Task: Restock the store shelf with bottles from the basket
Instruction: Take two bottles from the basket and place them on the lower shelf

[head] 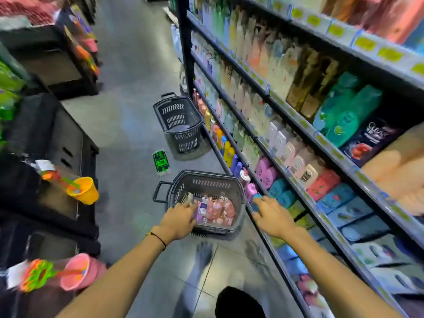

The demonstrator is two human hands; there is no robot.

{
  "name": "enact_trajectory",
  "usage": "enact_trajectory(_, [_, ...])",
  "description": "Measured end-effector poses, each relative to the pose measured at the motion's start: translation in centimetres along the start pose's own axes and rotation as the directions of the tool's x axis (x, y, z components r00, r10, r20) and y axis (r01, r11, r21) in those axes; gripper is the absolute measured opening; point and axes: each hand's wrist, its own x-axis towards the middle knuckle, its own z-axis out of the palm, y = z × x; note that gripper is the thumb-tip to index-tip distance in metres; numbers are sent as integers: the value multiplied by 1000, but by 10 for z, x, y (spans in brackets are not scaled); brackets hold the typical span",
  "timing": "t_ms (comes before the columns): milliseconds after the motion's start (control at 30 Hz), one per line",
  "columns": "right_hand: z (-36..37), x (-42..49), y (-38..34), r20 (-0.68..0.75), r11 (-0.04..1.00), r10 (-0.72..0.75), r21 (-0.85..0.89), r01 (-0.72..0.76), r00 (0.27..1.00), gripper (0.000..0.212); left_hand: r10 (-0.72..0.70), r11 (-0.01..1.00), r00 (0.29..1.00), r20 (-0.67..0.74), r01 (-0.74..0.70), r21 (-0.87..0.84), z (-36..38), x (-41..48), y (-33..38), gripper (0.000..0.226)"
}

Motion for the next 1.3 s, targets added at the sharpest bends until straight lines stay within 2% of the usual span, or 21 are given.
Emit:
enact_trajectory(167, [31, 92, 5, 114, 988, -24, 153, 6, 993, 42, -29, 994, 992, 124, 42, -98, 24, 70, -19, 43])
enact_trajectory(267, [65, 154, 10, 162, 964, -64, 265, 19, 985, 49, -94, 982, 971, 218, 127, -143, 35, 113, -29, 47])
enact_trajectory(400, [136, 226, 30, 306, 974, -50, 224, -21, 951, 56, -165, 965, 922, 351, 225, -137, 61, 168, -50, 60])
enact_trajectory(500, [135, 256, 26, 324, 977, -39, 210, -32, 945, 34, -181, 967, 896, 406, 237, -92, 64, 207, -61, 44])
enact_trajectory(600, [164, 287, 35, 267, 985, -48, 170, 2, 962, 39, -182, 977, 888, 422, 213, -26, 79, 244, -78, 49])
enact_trajectory(700, [190, 320, 43, 311, 992, -6, 118, -32, 950, 49, -193, 980, 879, 437, 194, 43, 111, 287, -100, 51])
enact_trajectory(833, [245, 374, 49, 308, 996, 68, 30, -81, 949, 59, -130, 991, 888, 441, 97, 97, 171, 361, -130, 54])
enact_trajectory(900, [286, 404, 53, 316, 995, 83, 24, -96, 945, 66, -95, 994, 892, 442, 62, 89, 207, 404, -144, 56])
enact_trajectory(1000, [348, 444, 54, 262, 996, 53, 51, -69, 964, 57, -44, 997, 916, 398, 16, 73, 263, 469, -161, 54])
enact_trajectory(1100, [411, 482, 53, 224, 996, 84, 16, -89, 971, 66, -16, 998, 930, 367, -9, 65, 326, 527, -175, 59])
enact_trajectory(1200, [474, 510, 53, 234, 995, 100, 0, -103, 967, 70, -2, 1000, 939, 344, -3, 14, 385, 571, -180, 56])
enact_trajectory(1300, [525, 529, 57, 247, 988, 151, -3, -155, 957, 77, -42, 991, 933, 358, 85, -105, 440, 604, -178, 55])
